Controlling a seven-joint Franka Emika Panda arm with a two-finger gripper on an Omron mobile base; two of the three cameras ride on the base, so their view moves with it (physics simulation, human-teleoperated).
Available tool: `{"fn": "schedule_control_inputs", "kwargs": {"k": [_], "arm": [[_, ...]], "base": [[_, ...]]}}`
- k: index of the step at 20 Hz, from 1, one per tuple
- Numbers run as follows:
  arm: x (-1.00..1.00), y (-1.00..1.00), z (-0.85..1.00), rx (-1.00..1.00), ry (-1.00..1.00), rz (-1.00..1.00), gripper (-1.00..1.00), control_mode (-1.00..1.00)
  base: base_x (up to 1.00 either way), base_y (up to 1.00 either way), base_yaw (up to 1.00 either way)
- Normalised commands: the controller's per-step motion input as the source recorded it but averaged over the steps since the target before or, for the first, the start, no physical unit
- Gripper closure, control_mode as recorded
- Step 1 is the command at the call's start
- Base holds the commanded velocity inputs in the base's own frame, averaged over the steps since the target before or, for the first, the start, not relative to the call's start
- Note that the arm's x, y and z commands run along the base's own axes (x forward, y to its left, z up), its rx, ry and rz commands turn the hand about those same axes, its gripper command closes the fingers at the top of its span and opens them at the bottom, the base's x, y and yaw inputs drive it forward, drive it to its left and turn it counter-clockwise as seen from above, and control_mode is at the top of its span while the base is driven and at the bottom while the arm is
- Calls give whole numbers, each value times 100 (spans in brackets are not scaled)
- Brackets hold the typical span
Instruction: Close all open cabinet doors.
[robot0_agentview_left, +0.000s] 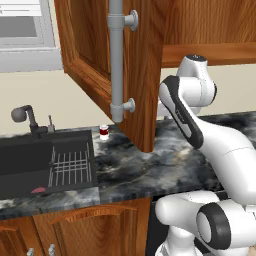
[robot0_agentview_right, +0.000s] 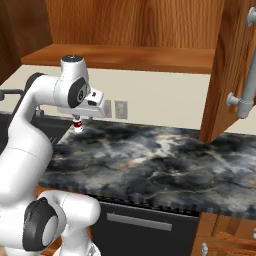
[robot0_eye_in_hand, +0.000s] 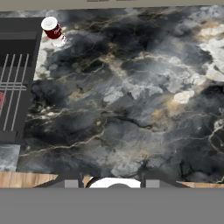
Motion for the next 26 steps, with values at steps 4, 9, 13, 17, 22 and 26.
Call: {"fn": "schedule_control_inputs", "kwargs": {"k": [4,9,13,17,22,26], "arm": [[0,0,0,0,0,0,-100,100],[0,0,0,0,0,0,-100,100],[0,0,0,0,0,0,-100,100],[0,0,0,0,0,0,-100,100],[0,0,0,0,0,0,-100,100],[0,0,0,0,0,0,-100,100]], "base": [[1,0,0],[-18,-23,4],[-34,-54,2],[-39,-59,1],[-7,-17,0],[29,0,0]]}}
